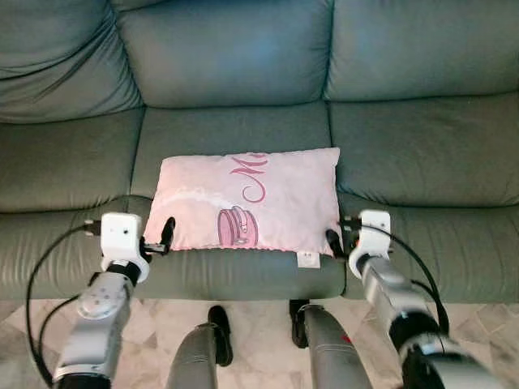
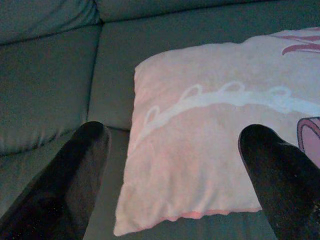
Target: Move the pillow to the sofa
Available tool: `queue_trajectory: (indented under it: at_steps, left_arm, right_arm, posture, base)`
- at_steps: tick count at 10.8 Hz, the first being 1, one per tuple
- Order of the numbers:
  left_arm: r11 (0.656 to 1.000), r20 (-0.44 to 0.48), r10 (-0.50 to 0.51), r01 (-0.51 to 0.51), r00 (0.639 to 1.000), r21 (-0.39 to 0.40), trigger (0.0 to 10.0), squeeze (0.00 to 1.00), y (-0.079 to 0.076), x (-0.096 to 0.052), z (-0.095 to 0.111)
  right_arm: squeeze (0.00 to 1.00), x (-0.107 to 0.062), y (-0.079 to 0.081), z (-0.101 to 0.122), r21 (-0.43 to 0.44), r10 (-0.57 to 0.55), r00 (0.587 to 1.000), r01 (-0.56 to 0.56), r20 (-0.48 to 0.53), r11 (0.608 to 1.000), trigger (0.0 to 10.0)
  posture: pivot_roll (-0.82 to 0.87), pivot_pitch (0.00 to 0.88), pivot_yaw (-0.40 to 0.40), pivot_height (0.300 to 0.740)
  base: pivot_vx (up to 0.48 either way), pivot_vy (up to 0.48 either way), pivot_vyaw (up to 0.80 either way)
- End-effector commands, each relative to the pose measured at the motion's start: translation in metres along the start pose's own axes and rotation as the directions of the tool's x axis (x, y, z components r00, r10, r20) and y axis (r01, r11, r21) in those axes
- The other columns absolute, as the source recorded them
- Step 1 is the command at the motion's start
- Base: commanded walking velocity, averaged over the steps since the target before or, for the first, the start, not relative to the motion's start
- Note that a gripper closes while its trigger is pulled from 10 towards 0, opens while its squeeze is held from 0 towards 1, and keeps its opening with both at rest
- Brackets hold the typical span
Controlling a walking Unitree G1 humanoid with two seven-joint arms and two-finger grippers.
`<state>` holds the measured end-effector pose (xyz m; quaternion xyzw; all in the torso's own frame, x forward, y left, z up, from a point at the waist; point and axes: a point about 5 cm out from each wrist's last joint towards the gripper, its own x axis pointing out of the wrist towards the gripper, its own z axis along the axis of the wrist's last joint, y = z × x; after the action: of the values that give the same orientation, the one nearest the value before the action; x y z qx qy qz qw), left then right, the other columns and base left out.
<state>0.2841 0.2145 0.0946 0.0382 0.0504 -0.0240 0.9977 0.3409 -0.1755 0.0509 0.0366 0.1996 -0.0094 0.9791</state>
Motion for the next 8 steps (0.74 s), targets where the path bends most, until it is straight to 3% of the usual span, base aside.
queue_trajectory:
  at_steps: [1,8]
  left_arm:
    - [1.000,-0.054,0.019,-0.019,0.998,0.005,10.0,0.00,0.007,-0.009,-0.011]
    - [1.000,-0.078,0.009,-0.009,0.997,0.007,10.0,0.00,0.003,-0.007,-0.010]
  right_arm:
    - [0.95,-0.002,0.002,-0.017,0.027,-0.002,0.999,0.003,-0.053,1.000,10.0]
    - [0.77,0.003,0.025,-0.010,0.142,0.106,0.994,-0.100,-0.034,0.985,10.0]
  posture:
    - [-0.07,0.488,0.098,0.740]
    - [-0.06,0.483,0.104,0.740]
  base:
    - [0.000,0.000,0.00]
    - [0.000,0.000,0.00]
